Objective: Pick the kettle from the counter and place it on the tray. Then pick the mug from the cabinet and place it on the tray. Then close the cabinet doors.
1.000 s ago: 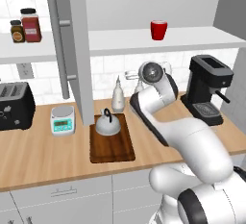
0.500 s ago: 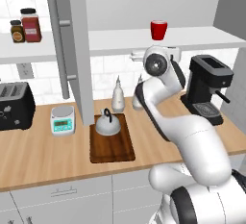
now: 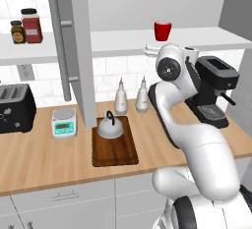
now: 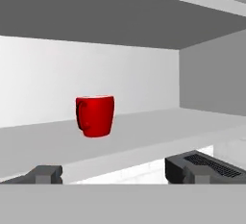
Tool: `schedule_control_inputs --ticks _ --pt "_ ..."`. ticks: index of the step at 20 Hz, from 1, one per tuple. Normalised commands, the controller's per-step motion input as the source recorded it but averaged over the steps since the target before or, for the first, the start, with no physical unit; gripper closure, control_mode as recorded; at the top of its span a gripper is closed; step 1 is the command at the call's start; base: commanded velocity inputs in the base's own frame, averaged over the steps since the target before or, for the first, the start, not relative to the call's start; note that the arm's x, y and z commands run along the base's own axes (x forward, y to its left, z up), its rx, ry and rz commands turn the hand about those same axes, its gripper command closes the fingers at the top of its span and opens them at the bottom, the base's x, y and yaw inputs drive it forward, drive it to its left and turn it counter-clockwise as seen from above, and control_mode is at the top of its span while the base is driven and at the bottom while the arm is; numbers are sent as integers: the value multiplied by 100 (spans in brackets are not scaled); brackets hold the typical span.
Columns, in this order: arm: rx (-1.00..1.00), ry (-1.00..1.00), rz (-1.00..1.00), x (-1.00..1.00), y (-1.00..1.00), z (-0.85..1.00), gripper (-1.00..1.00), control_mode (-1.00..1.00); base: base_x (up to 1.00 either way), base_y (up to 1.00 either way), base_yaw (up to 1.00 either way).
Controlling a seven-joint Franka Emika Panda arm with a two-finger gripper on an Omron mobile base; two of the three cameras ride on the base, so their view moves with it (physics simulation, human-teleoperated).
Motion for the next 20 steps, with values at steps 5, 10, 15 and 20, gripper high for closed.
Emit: schedule_control_inputs --ticks 5,10,15,20 --pt "3 0 -10 14 -6 28 -100 -100 0 0 0" --pt "1 0 -4 13 14 21 -100 -100 0 0 0" --pt "-1 4 -1 19 19 -1 -100 -100 0 0 0" --pt "0 3 0 23 0 -1 -100 -100 0 0 0"
